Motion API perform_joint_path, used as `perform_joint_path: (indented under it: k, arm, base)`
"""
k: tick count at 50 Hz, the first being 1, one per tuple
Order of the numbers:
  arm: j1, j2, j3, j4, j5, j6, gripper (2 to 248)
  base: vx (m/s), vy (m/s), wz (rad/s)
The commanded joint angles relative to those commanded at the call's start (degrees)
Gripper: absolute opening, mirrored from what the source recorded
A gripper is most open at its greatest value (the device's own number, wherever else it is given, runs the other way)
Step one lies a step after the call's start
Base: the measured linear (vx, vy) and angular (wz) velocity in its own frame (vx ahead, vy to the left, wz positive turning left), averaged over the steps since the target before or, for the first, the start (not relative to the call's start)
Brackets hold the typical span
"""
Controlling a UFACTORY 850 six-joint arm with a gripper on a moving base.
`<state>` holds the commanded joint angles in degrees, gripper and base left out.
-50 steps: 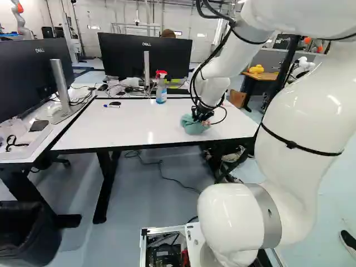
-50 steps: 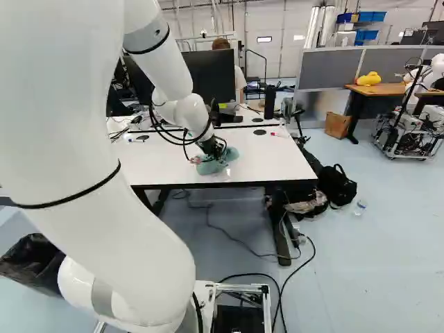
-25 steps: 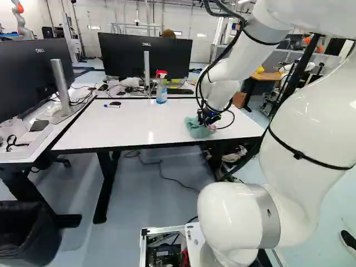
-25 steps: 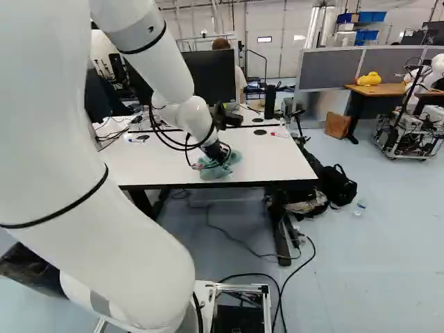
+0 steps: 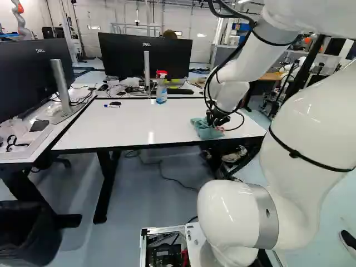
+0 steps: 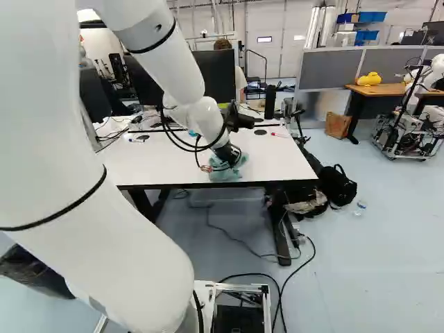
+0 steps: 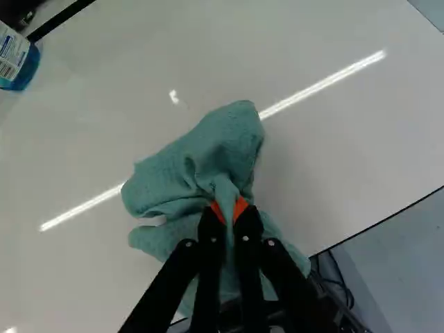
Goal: Clean the table with the green towel
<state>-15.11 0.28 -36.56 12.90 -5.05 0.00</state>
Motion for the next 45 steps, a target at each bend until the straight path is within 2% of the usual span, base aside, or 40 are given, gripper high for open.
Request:
perform_joint_path:
  k: [25, 45]
  arm:
    - [-3.1, -6.6, -7.0, 0.0, 0.0, 0.0, 30]
    - [-3.1, -12.1, -13.2, 0.0, 0.0, 0.0, 30]
  base:
    - [0.0, 0.0, 0.0]
    - [0.0, 0.0, 0.0]
